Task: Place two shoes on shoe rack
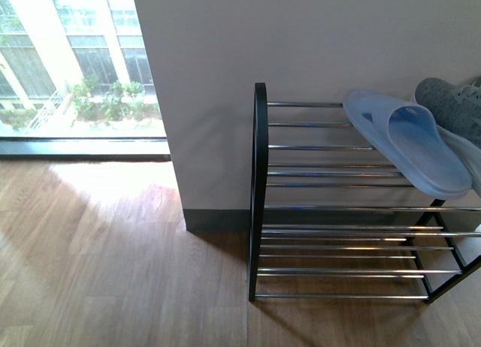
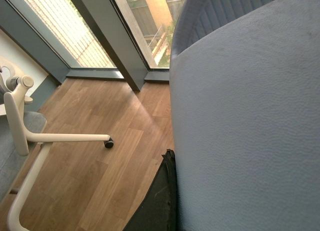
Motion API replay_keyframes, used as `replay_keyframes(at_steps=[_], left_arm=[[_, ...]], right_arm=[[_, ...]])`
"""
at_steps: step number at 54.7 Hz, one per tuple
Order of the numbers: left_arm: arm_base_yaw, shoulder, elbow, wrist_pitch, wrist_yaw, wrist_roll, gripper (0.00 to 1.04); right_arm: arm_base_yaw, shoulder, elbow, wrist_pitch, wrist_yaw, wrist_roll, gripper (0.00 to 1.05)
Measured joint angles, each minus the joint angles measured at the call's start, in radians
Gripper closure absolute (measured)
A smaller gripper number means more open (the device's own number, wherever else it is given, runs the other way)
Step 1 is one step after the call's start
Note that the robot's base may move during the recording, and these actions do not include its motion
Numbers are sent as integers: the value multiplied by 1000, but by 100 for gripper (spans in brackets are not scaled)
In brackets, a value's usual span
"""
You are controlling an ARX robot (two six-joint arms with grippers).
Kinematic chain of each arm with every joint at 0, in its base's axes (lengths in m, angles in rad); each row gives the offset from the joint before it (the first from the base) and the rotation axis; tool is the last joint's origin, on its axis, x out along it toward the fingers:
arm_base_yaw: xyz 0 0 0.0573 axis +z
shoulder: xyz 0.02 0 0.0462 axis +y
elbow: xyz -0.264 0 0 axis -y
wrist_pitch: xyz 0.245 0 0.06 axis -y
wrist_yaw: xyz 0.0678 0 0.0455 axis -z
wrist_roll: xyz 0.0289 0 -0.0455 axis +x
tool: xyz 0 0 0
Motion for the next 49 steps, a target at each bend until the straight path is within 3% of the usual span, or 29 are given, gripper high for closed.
replay_keyframes(at_steps=[49], left_arm=[[0,0,0,0,0,0,103]], right_arm=[[1,-416,-1,-394,0,0,103]])
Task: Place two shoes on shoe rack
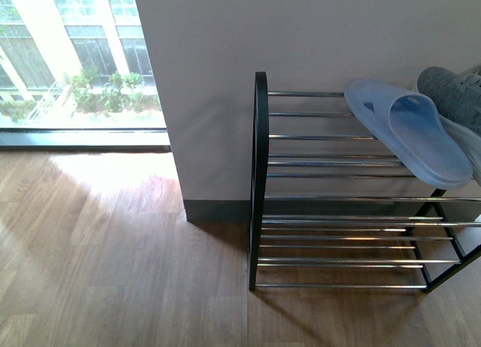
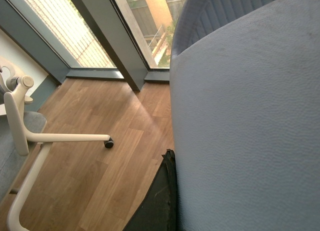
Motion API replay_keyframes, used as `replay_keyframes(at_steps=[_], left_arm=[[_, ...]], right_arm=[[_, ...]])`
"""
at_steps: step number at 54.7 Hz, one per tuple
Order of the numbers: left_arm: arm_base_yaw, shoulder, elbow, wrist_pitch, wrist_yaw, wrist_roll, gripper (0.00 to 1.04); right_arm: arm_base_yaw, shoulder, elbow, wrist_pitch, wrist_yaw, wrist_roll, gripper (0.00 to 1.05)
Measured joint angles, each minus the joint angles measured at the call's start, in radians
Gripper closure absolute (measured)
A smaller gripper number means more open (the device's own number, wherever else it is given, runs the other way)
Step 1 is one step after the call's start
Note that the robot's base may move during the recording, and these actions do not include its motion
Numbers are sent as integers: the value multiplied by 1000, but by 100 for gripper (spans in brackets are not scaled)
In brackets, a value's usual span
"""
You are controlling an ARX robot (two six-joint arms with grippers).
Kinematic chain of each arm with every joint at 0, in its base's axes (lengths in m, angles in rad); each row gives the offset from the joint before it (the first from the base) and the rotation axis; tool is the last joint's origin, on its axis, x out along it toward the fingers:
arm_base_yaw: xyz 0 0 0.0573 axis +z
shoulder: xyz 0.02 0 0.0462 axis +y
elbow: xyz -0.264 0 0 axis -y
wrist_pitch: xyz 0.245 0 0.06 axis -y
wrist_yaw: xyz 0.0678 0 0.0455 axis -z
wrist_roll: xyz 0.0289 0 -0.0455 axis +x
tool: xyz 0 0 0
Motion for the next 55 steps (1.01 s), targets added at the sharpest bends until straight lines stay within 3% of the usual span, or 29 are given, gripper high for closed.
replay_keyframes(at_steps=[11,16,44,55], left_arm=[[0,0,0,0,0,0,103],[0,0,0,0,0,0,103],[0,0,0,0,0,0,103],[0,0,0,0,0,0,103]], right_arm=[[0,-62,0,-63,0,0,103],[0,-196,0,-225,0,0,103],[0,-232,0,-238,0,0,103],[0,-232,0,-238,0,0,70]])
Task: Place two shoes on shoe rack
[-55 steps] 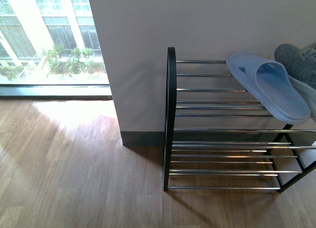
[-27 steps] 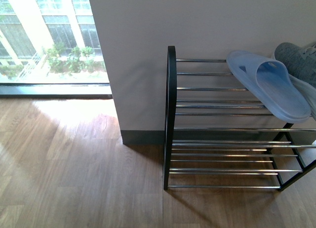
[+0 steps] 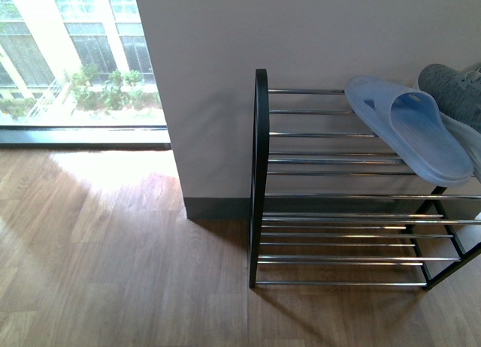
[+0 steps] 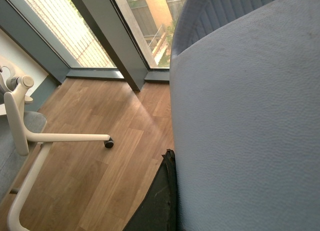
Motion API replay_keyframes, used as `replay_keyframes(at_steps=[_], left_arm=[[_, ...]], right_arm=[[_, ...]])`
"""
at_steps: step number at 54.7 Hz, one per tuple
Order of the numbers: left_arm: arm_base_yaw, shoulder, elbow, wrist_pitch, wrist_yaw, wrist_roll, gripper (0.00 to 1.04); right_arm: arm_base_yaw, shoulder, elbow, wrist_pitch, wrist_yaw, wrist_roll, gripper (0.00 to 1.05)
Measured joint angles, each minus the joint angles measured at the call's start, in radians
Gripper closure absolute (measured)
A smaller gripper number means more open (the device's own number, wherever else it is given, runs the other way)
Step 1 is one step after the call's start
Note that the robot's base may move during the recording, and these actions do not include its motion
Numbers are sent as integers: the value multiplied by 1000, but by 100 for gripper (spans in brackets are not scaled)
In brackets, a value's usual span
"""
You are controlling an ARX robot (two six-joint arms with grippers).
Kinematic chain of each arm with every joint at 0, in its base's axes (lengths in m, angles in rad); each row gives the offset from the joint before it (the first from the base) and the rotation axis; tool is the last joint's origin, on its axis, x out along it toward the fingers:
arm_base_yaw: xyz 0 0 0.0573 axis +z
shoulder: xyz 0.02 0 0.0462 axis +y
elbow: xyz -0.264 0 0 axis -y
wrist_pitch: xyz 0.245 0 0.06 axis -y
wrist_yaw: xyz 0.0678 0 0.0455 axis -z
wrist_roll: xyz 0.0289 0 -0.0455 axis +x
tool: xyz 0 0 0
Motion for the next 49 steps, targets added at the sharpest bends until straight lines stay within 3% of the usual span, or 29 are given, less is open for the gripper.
replay_keyframes(at_steps=[16,26,29,35,42,49], left_arm=[[2,0,0,0,-6,0,103],[-1,2,-1,8,-12,-20,103],[-45,27,23,35,-34,-165,103],[-98,159,143,-7,33,-386,103],[-155,454,435,-55,142,-515,103],[-216,772,743,-174,205,-494,103]], right_arm=[[0,-1,0,0,-4,0,8],[0,-1,0,-1,-1,1,9],[2,-2,0,-2,6,1,9],[2,-2,0,-2,3,1,9],[3,-2,0,-2,3,1,9],[3,-2,0,-2,1,1,9]])
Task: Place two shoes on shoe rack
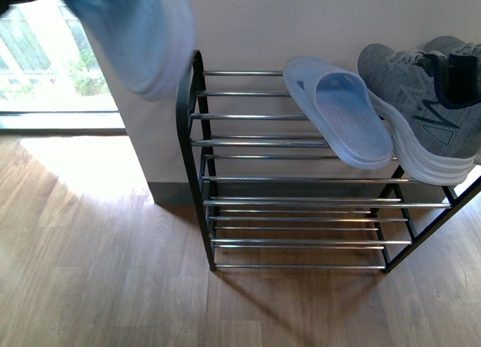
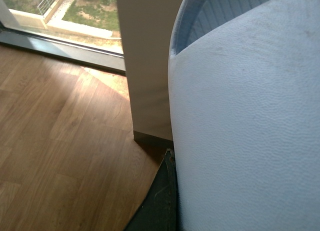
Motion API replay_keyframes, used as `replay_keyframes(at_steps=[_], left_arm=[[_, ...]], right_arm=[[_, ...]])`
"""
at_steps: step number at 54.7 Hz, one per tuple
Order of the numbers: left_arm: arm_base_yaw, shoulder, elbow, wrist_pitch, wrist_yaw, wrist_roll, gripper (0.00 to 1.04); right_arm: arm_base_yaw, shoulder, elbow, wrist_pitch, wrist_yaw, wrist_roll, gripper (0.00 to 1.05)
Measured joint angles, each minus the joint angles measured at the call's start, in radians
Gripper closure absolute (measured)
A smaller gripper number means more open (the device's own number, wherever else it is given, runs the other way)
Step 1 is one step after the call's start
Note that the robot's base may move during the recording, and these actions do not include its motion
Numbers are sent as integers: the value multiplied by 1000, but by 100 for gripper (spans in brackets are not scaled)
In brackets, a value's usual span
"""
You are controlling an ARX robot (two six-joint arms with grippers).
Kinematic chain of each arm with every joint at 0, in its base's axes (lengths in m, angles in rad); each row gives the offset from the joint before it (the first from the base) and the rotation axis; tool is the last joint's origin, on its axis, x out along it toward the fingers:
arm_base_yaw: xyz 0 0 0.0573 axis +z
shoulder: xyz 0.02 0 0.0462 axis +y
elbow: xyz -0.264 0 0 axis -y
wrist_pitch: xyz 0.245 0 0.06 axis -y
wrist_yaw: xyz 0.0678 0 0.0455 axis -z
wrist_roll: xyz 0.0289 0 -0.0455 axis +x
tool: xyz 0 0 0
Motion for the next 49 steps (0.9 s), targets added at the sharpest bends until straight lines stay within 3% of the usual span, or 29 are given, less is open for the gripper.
replay_keyframes(at_steps=[7,22,36,42,49], left_arm=[[-45,222,254,-114,50,63,103],[-68,609,703,-365,48,208,103],[-85,821,951,-523,32,339,103],[-86,853,985,-522,59,366,87],[-87,809,945,-478,121,343,60]], right_arm=[[0,0,0,0,0,0,9],[0,0,0,0,0,0,9],[0,0,0,0,0,0,9],[0,0,0,0,0,0,9],[0,0,0,0,0,0,9]])
